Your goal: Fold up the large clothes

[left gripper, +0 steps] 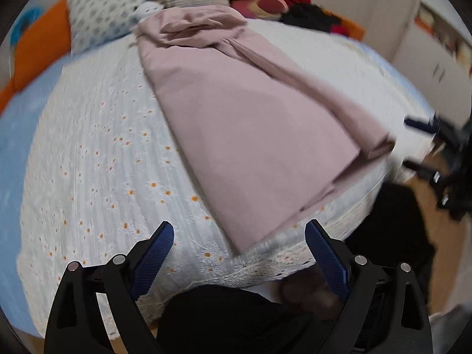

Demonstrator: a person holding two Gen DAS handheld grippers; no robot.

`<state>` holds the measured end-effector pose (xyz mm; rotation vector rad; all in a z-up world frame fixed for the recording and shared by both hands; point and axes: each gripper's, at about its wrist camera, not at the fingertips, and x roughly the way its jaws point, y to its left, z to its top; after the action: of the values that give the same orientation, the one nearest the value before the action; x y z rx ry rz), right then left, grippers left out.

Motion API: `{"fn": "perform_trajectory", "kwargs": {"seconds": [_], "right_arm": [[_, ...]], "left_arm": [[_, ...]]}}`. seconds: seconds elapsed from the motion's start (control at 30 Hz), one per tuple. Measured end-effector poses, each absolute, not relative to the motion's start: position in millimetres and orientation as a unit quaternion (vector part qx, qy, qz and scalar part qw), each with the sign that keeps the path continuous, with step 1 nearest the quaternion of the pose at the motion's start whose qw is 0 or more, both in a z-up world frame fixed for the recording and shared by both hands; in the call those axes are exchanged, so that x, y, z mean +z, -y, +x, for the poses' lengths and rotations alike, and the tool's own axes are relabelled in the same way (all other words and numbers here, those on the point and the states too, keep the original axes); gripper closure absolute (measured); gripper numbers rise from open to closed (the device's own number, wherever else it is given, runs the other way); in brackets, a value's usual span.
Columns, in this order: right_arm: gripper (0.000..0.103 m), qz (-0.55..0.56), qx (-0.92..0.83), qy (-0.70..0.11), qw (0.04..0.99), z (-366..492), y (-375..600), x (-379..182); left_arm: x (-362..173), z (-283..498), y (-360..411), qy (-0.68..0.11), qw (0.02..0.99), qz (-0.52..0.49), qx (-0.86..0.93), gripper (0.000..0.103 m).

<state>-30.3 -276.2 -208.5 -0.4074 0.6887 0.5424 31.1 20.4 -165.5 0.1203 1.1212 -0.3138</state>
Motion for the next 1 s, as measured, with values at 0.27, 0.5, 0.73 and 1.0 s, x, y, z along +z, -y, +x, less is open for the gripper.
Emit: {"fn": "perform_trajectory", "kwargs": {"seconds": [0.27, 0.5, 0.73, 1.0], "right_arm": [[0.065, -0.087, 0.265, -0.386, 0.879, 5.2, 299.9, -242.4], [0.099, -0.079, 0.272, -0.393, 0.875, 10.0, 301.2, -231.5], [0.101, -0.095, 0.280, -0.352, 0.888, 14.1, 301.2, -179.1], [0.101, -0.108, 0.266, -0.307, 0.907, 103.8, 285.8, -107.2]], "left_arm": [[-199.6, 50.9, -31.5, -0.544, 0.834, 0.021, -0.092, 0.019], [-190.0, 54.3, -23.8, -0.548, 0.826, 0.021, -0.133, 0.082], [-148.6, 70.7, -36.0, -0.546, 0.813, -0.086, -0.180, 0.091], [-64.9, 161.6, -72.6, -0.497, 0.833, -0.153, -0.186, 0.095]]}}
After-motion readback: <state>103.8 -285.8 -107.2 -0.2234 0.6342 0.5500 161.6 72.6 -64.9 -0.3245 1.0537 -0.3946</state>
